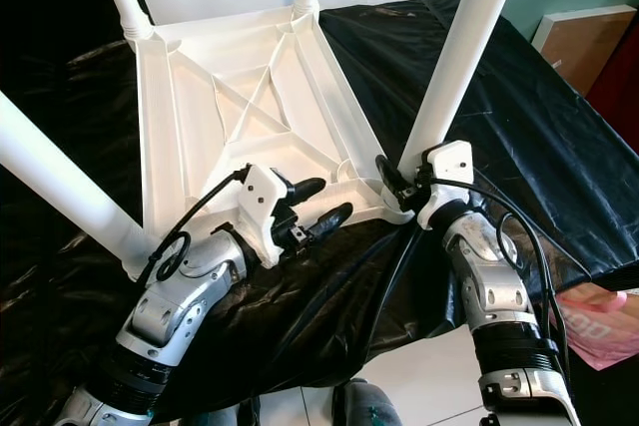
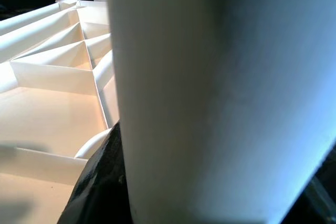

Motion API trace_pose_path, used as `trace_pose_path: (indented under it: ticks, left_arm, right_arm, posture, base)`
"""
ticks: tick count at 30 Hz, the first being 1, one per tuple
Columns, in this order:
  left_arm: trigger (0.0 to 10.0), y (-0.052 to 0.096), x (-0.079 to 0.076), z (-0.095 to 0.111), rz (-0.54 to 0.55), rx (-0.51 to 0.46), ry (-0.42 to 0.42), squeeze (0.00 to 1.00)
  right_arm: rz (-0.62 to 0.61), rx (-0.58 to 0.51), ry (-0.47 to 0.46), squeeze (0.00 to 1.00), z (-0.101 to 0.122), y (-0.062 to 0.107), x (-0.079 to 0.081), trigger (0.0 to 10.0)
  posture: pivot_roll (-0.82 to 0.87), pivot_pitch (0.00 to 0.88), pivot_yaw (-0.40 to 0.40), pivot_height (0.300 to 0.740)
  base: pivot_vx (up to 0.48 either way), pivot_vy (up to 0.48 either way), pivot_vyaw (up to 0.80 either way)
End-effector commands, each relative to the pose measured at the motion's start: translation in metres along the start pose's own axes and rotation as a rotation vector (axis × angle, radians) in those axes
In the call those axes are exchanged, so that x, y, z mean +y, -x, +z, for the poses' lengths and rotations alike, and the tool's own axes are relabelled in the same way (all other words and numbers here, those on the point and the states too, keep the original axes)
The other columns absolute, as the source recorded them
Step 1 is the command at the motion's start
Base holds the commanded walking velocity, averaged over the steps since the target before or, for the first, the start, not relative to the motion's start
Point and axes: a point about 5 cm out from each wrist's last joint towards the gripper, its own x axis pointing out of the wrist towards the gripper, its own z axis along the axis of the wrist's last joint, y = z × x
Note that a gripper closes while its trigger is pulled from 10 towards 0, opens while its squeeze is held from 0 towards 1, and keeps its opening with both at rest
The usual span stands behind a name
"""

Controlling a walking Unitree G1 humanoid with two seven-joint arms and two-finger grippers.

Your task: Building children table

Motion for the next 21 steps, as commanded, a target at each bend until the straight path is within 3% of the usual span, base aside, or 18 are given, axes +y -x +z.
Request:
trace_pose_path:
  ticks: [1, 10, 13, 21]
  left_arm:
    - [10.0, 0.000, -0.002, -0.002, -0.073, 0.007, -0.011, 0.00]
    - [10.0, 0.001, 0.006, -0.013, 0.001, 0.055, -0.022, 0.00]
    - [10.0, 0.002, 0.005, -0.017, -0.003, 0.054, -0.002, 0.00]
    - [10.0, -0.002, 0.008, -0.014, 0.003, 0.033, 0.018, 0.00]
  right_arm:
    - [-0.043, 0.069, -0.023, 0.00, -0.015, 0.009, -0.002, 10.0]
    - [-0.192, 0.113, -0.008, 0.00, -0.023, 0.015, -0.002, 10.0]
    - [-0.371, 0.126, -0.052, 0.00, -0.028, 0.020, 0.007, 10.0]
    - [-0.596, 0.153, -0.078, 0.00, -0.032, 0.023, 0.027, 10.0]
  posture:
    - [-0.01, 0.123, -0.044, 0.740]
    - [-0.01, 0.125, -0.047, 0.740]
    - [-0.01, 0.122, -0.043, 0.740]
    - [-0.01, 0.121, -0.038, 0.740]
  base:
    - [0.000, 0.000, 0.00]
    - [0.000, 0.000, 0.00]
    - [0.000, 0.000, 0.00]
    - [0.000, 0.000, 0.00]
